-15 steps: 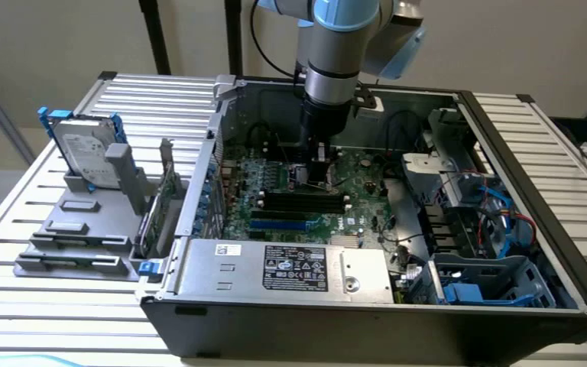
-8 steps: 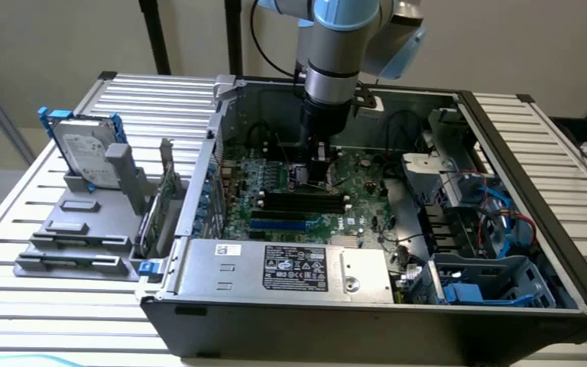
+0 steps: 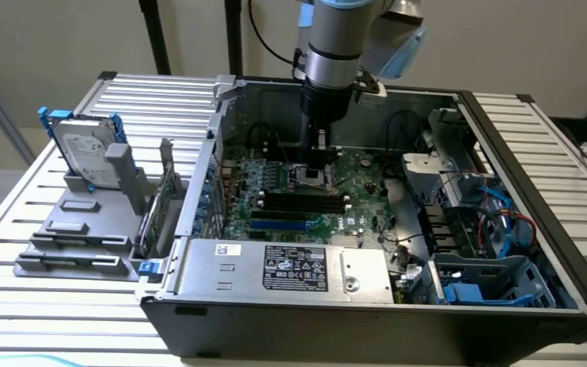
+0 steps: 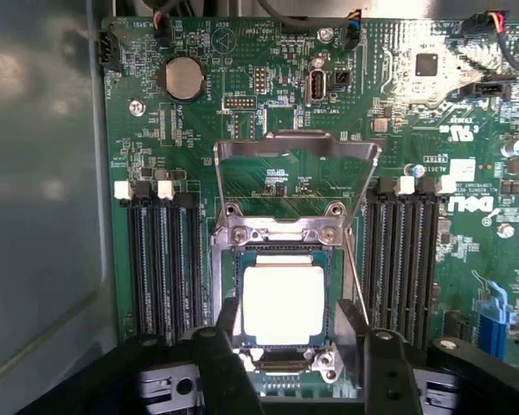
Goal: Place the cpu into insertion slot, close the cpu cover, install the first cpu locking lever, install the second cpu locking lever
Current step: 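Place the cpu into insertion slot, then close the cpu cover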
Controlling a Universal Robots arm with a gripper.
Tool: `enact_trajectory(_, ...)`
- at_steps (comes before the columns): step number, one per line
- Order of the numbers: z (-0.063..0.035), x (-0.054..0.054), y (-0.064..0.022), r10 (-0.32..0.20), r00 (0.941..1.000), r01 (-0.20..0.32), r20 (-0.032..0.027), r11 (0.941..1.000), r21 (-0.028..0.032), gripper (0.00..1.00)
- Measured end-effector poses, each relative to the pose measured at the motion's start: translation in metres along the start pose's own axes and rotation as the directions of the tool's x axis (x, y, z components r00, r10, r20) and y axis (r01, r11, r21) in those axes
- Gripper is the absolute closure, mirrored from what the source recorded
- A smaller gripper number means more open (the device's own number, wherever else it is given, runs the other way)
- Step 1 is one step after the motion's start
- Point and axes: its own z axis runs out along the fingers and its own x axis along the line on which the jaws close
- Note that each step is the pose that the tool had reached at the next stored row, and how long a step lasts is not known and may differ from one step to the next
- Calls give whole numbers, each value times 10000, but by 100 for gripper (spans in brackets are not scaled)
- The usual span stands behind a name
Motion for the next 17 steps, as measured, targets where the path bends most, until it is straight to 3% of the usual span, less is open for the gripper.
enact_trajectory(1, -26, -8, -22, 0, 10000, 0, -6, 10000, 0, 46)
enact_trajectory(3, -59, -30, -86, 0, 10000, 0, -10, 10000, -1, 58)
enact_trajectory(4, -69, -41, -123, 0, 10000, 0, -9, 10000, 0, 58)
enact_trajectory(5, -78, -54, -163, 0, 10000, 0, -9, 10000, -1, 70)
enact_trajectory(6, -84, -67, -205, 0, 10000, 0, -9, 10000, -3, 70)
enact_trajectory(8, -95, -96, -290, 0, 10000, 0, -8, 10000, -8, 82)
enact_trajectory(10, -100, -118, -366, 0, 10000, 0, -10, 10000, -16, 88)
enact_trajectory(17, -99, -120, -387, 1, 10000, -1, -10, 10000, -21, 89)
